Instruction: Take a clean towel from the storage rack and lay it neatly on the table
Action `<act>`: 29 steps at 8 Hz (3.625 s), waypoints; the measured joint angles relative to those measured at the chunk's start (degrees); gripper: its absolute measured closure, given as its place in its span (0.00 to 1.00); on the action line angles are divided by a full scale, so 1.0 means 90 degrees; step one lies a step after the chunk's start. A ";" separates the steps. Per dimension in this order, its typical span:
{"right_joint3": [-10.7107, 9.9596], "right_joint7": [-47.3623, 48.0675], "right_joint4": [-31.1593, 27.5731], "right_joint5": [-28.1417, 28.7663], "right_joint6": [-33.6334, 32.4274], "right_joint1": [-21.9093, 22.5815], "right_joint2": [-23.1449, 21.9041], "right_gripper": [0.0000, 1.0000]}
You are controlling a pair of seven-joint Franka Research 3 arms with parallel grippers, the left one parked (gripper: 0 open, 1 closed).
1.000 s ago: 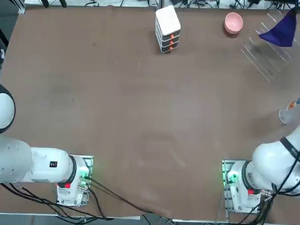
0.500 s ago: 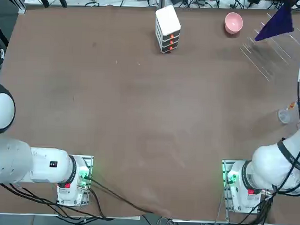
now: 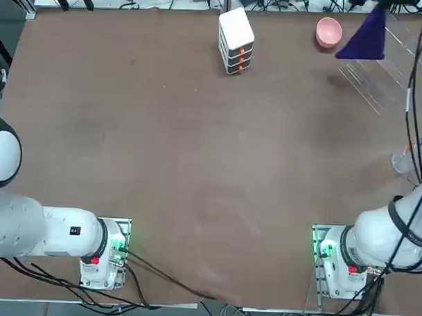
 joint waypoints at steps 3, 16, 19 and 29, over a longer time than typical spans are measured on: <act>0.0016 0.1953 -0.0711 0.0001 -0.0178 0.1216 -0.0330 0.96; 0.0005 0.4745 -0.3343 0.0791 0.1646 0.2587 -0.0844 0.96; -0.0109 0.4633 -0.4046 0.0830 0.2575 0.2253 -0.0847 0.96; -0.0120 0.2017 -0.4574 0.0840 0.5260 0.0276 0.0486 0.63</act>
